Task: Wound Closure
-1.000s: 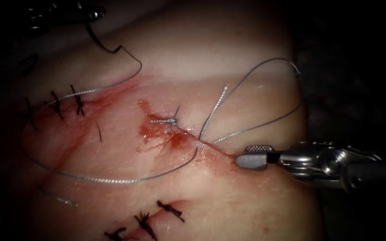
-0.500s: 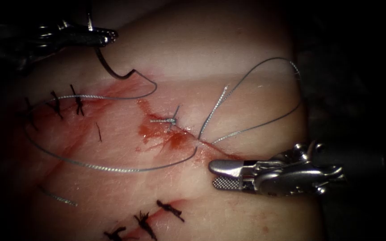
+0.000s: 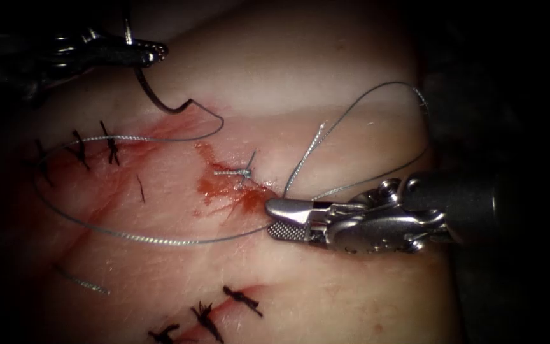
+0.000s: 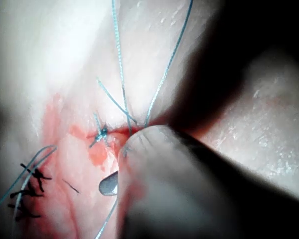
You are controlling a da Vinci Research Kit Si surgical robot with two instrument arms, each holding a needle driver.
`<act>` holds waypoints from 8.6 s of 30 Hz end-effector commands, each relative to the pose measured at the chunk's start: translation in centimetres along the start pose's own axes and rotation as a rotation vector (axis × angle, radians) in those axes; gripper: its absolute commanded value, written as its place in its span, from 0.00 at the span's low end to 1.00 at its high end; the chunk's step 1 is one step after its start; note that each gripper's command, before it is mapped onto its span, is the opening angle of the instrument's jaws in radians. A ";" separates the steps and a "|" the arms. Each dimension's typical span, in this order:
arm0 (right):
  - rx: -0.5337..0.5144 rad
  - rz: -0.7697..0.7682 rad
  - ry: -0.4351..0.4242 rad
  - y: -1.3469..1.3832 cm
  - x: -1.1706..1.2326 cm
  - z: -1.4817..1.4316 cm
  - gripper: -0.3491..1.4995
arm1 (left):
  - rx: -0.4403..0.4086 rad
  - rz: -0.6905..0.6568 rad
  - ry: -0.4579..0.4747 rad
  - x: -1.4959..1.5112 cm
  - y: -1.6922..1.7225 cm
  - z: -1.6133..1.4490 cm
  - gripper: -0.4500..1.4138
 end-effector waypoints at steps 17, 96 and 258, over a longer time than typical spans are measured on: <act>-0.046 -0.233 -0.047 -0.20 -0.43 -0.16 0.00 | 0.000 -0.004 -0.006 -0.03 -0.02 0.04 0.00; -0.078 -1.430 -0.707 -0.94 -2.12 -0.82 0.00 | -0.031 -0.010 -0.050 -0.03 0.10 0.10 0.00; -0.334 -0.077 -0.039 -0.74 -0.57 -0.93 0.00 | -0.037 -0.008 -0.088 -0.16 0.10 0.22 0.00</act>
